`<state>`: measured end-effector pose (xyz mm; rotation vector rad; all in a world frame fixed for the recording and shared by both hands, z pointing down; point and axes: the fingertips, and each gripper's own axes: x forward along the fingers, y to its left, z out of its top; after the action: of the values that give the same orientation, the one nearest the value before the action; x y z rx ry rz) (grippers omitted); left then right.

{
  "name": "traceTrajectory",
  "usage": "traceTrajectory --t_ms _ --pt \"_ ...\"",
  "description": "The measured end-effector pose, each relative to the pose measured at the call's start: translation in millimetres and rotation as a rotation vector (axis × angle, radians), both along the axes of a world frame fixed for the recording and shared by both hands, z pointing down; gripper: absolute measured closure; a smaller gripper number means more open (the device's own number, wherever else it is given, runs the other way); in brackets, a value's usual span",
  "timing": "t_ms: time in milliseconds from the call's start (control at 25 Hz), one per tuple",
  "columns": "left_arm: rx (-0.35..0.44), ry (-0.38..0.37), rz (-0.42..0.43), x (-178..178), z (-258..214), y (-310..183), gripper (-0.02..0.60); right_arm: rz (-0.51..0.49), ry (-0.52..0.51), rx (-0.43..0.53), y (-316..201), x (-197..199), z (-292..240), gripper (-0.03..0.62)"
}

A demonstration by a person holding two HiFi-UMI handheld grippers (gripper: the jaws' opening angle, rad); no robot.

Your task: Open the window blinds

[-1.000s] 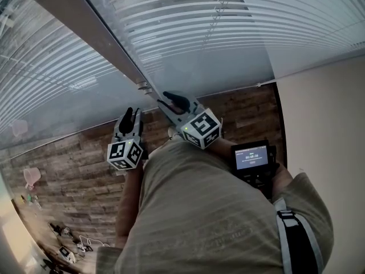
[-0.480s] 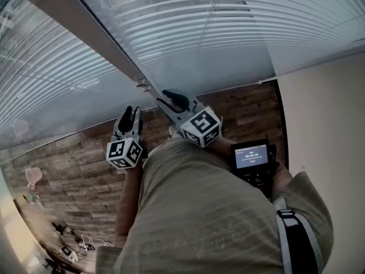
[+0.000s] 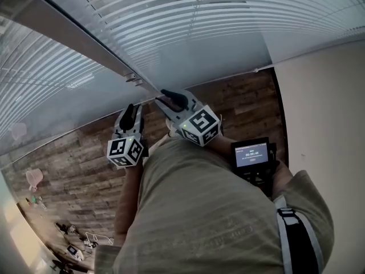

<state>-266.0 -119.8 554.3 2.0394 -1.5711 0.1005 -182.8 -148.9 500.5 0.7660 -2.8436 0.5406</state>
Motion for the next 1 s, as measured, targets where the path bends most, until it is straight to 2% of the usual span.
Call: traceTrajectory --t_ms 480,640,800,1000 --pt "-0.020 0.024 0.029 17 14 -8 0.437 0.009 0.002 -0.003 -4 14 15 0.493" --pt "-0.039 0.072 0.029 43 14 14 0.437 0.028 -0.006 -0.020 14 47 15 0.493" --pt "-0.022 0.072 0.037 62 8 17 0.439 0.048 -0.025 -0.003 11 68 9 0.493" --pt "0.013 0.040 0.029 129 -35 50 0.453 0.062 -0.043 0.013 34 140 -33 0.493"
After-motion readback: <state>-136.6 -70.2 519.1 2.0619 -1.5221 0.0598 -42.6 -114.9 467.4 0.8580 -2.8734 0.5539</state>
